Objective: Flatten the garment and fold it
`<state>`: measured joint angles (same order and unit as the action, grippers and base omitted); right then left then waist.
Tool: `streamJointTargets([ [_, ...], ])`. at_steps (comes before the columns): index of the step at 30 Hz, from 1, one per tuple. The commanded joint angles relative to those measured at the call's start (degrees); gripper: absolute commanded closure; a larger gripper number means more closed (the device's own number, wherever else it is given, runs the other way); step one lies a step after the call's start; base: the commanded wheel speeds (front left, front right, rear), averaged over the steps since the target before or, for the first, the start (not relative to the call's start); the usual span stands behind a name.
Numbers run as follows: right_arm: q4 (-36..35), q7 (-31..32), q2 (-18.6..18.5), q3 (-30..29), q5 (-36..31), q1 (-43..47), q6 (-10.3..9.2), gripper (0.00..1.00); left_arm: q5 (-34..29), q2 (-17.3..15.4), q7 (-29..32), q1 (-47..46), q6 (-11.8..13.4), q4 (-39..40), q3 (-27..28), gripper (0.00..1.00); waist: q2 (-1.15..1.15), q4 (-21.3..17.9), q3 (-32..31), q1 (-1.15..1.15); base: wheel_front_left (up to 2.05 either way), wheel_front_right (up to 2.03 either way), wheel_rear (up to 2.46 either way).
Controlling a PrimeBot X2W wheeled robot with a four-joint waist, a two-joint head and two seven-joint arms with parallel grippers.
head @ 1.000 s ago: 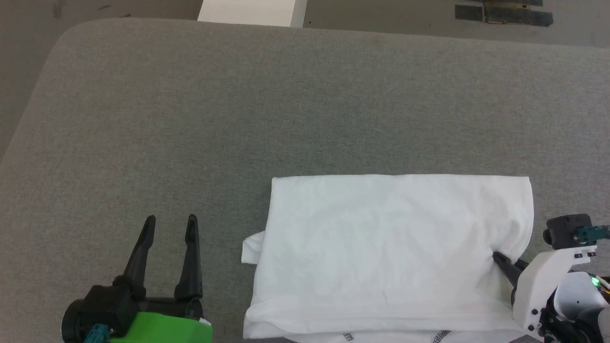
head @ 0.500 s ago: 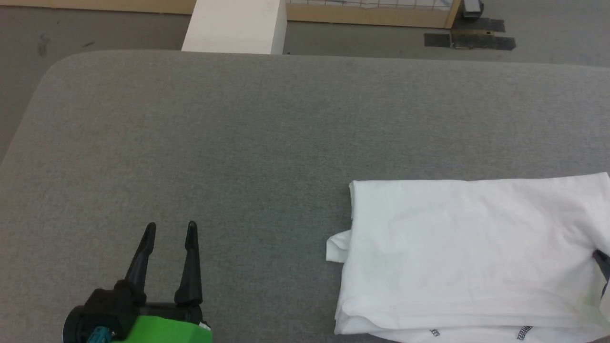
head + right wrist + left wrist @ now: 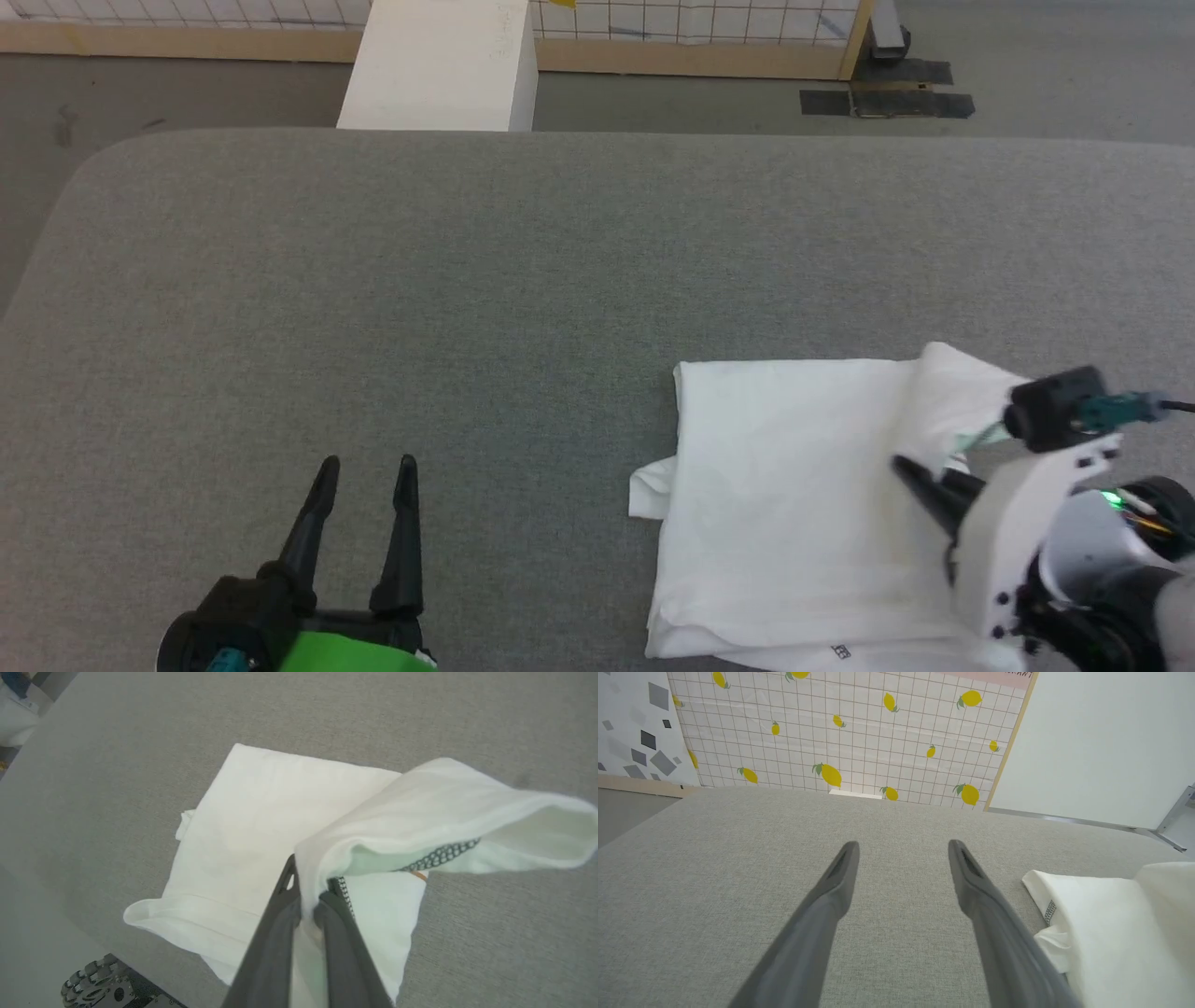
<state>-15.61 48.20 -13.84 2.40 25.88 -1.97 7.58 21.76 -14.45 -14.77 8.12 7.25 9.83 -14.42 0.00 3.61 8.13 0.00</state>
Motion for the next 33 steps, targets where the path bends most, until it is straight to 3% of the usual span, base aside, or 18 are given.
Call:
streamJointTargets([
  [1,-0.67,0.41,0.34,1.56,0.31,-1.56,-0.09,1.0,0.18,0.21,-0.23,-0.21,-0.36,-0.21,-0.1,0.0,0.0,0.52,0.13,0.0,0.0,0.0,0.0],
  [9,1.52,0.81,2.5,10.58,-0.2,-5.78,-0.09,1.0,0.67,0.91,-0.23,-1.35,-1.06,-1.02,-0.21,0.0,0.0,3.45,1.94,0.0,0.0,0.0,0.0],
  [19,16.38,-3.49,5.17,17.9,-7.23,-12.66,-0.09,1.0,0.36,3.12,-0.23,-3.61,-2.71,-2.75,-0.35,0.0,0.0,6.24,4.16,0.0,0.0,0.0,0.0],
  [20,17.67,-3.95,5.47,18.57,-7.63,-13.12,-0.09,0.89,0.31,3.3,-0.23,-3.73,-2.83,-2.91,-0.28,0.0,0.0,6.35,4.17,0.0,0.0,0.0,0.0],
  [21,19.16,-4.41,5.88,19.27,-7.97,-13.55,-0.09,0.59,0.24,3.49,-0.23,-3.84,-2.98,-3.1,-0.18,0.0,0.0,6.45,4.14,0.0,0.0,0.0,0.0],
  [22,20.17,-4.69,6.11,19.88,-8.13,-13.86,-0.09,0.09,0.17,3.63,-0.23,-3.88,-3.11,-3.25,-0.11,0.0,0.0,6.51,4.08,0.0,0.0,0.0,0.0],
  [23,21.2,-4.87,6.22,20.69,-8.16,-14.16,-0.09,0.0,0.07,3.79,-0.23,-3.88,-3.24,-3.43,-0.02,0.0,0.0,6.55,3.95,0.0,0.0,0.0,0.0],
  [29,20.63,-4.28,4.2,21.3,-5.5,-13.86,-0.09,0.0,-0.24,4.42,-0.23,-2.95,-3.68,-3.99,0.79,0.0,0.0,5.64,2.79,0.0,0.0,0.0,0.0],
  [33,15.0,-3.6,1.97,16.49,-3.9,-11.65,-0.09,0.0,-0.44,4.55,-0.23,-2.41,-3.92,-3.75,1.41,0.0,0.0,4.41,2.58,0.0,0.0,0.0,0.0],
])
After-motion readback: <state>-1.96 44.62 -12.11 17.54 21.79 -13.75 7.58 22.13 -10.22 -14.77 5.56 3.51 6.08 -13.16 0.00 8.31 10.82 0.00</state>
